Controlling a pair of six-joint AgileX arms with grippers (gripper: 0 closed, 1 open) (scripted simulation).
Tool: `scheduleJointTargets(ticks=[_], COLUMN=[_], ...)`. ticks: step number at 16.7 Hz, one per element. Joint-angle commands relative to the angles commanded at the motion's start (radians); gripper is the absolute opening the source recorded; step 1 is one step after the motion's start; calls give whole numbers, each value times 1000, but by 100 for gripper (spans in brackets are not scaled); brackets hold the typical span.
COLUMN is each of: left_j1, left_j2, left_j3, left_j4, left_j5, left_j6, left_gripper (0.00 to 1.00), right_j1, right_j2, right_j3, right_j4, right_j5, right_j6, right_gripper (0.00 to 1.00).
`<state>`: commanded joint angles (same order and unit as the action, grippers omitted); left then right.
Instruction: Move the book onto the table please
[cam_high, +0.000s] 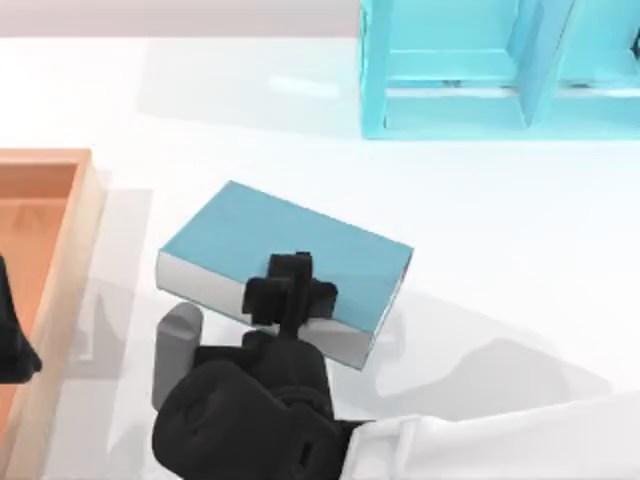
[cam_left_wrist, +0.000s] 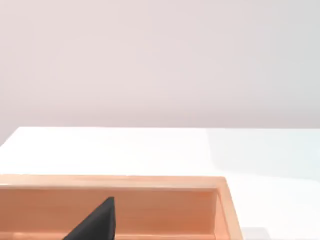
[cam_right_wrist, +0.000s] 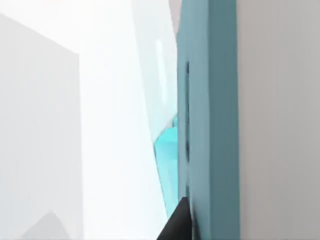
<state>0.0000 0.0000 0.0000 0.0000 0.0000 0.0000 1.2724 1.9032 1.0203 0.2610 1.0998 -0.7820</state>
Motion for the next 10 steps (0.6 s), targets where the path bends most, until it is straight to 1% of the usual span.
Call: scheduleJointTargets(ticks=[2, 4, 10], left_j1=[0, 0, 0], left_j2=[0, 0, 0], left_j3=[0, 0, 0], left_j4=[0, 0, 0], left_j5=[0, 0, 0], left_j6=[0, 0, 0], left_gripper=[100, 100, 100], right_j1=[53, 77, 78], right_j2=[30, 42, 41], right_j3=[0, -1, -6], right_j4=[-15, -21, -25], right_j5=[34, 49, 49], right_j6=[-73, -104, -94], right_gripper=[0, 0, 0])
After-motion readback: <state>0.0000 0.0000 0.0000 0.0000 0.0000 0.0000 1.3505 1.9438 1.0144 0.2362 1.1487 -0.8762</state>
